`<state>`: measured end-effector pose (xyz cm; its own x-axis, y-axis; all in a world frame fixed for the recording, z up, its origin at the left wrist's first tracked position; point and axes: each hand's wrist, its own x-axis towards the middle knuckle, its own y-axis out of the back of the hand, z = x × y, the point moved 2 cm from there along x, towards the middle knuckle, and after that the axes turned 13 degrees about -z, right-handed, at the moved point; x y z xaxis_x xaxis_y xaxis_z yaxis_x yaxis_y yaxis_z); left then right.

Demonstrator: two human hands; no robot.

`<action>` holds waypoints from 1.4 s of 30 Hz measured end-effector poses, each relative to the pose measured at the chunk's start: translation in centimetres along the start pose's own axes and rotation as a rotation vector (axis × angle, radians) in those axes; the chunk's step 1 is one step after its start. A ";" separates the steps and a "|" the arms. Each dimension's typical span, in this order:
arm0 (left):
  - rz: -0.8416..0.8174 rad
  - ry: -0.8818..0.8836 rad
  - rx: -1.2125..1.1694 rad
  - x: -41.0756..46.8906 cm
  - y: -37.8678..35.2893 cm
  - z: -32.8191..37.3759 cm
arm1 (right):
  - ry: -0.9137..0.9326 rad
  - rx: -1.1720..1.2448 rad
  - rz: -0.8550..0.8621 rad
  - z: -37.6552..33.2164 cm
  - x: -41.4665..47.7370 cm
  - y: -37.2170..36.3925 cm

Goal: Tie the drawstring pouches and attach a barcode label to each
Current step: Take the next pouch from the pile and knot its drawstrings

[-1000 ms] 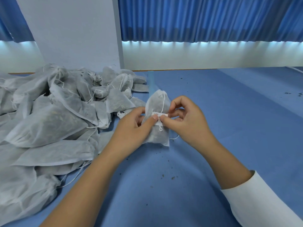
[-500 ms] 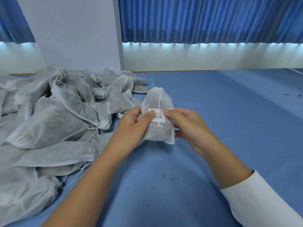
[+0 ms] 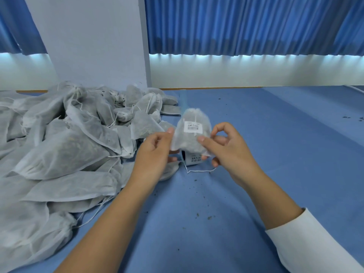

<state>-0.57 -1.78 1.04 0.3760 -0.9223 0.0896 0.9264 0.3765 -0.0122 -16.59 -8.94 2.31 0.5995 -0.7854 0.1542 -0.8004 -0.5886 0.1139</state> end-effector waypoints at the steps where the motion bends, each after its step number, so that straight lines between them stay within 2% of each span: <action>1: 0.033 -0.007 -0.001 0.2 0.3 0.0 | 0.009 0.029 0.049 -0.1 0.1 0.5; 3: 0.097 -0.031 0.076 0.5 1.2 -0.1 | 0.000 0.098 0.145 -0.2 0.2 1.5; 6: 0.153 -0.050 0.397 0.8 2.5 -0.5 | -0.025 0.183 0.270 0.4 0.7 2.9; 8: 0.123 -0.042 0.665 0.9 3.0 -0.7 | -0.010 0.314 0.338 0.7 1.0 3.6; 11: 0.028 0.001 0.892 0.9 3.1 -0.9 | 0.053 0.539 0.385 0.8 1.1 4.5; 14: -0.070 0.059 0.994 0.6 2.8 -1.1 | -0.025 0.423 0.380 1.3 1.2 4.6; 19: -0.172 0.086 1.212 0.4 2.2 -1.3 | -0.193 0.073 0.215 2.1 1.3 2.7; 22: -0.222 0.093 1.269 0.4 2.0 -1.4 | -0.202 -0.232 0.131 2.2 1.2 1.7; 24: -0.214 0.055 1.264 0.5 2.2 -1.4 | -0.169 -0.348 0.102 2.3 1.2 1.0; 32: -0.189 -0.058 1.109 0.1 2.3 -0.5 | 0.086 -0.568 0.157 2.4 0.6 -0.2; 36: -0.182 -0.092 1.031 -0.1 2.5 0.2 | 0.232 -0.708 -0.008 1.7 0.3 -0.9; 38: -0.186 -0.108 0.997 -0.3 2.4 0.5 | 0.250 -0.795 -0.105 1.7 0.1 -1.4; 42: -0.202 -0.143 0.977 -0.7 2.2 0.9 | 0.241 -0.910 -0.174 1.6 0.0 -1.8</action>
<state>1.21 -0.23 1.83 0.1479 -0.9818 0.1194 0.5243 0.1802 0.8323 -15.14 -8.17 0.54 0.7752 -0.5803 0.2496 -0.4550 -0.2388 0.8579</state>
